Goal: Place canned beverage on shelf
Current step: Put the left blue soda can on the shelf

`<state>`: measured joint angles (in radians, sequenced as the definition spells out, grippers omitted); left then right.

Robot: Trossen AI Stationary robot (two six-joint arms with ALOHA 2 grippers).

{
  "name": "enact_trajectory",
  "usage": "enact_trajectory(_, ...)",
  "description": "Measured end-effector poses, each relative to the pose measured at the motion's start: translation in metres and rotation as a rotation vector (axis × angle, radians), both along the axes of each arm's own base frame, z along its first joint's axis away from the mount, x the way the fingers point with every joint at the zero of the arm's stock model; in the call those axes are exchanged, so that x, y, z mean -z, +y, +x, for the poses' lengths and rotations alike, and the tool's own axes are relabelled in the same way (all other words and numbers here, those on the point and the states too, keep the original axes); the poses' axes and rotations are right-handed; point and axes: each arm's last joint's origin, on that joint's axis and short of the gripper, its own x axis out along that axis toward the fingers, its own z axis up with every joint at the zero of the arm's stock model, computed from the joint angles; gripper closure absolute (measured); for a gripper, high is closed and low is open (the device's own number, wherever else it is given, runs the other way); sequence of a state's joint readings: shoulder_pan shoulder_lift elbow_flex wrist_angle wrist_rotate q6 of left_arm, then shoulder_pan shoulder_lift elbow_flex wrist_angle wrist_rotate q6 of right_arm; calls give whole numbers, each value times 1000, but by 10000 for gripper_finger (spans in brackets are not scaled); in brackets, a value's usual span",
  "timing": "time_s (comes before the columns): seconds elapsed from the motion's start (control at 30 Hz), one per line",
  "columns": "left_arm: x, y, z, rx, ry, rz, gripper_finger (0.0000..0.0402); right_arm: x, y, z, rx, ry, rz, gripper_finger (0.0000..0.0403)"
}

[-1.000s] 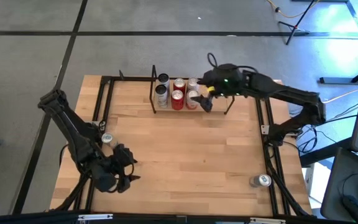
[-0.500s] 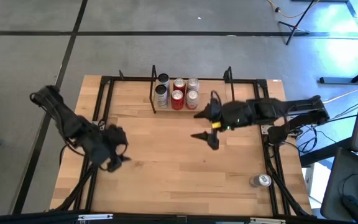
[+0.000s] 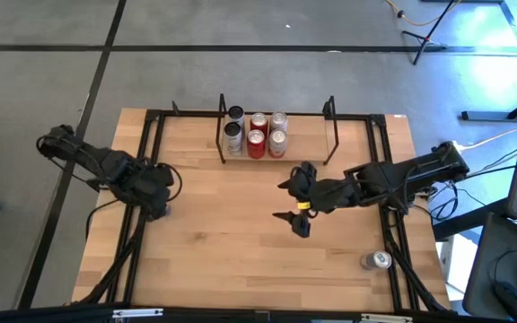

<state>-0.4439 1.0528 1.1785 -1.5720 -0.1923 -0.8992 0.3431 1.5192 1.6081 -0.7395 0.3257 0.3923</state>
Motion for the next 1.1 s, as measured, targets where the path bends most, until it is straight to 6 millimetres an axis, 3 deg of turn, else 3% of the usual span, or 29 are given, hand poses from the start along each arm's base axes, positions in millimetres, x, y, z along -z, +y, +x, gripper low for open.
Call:
enact_trajectory(0.33, 40, 19, -6, -45, 176, -54, 88, 12, 3, 11, -1, 34, -12, 39)
enact_trajectory(0.83, 82, 19, -4, -38, 253, -124, 93, 16, 5, 14, -28, 52, -23, 39)
enact_trajectory(0.93, 84, 19, -2, -27, 237, -124, 121, 16, 5, 14, -28, 51, -24, 39)
enact_trajectory(1.1, 83, 17, -2, -16, 230, -128, 201, 15, 5, 15, -23, 34, 6, 38)
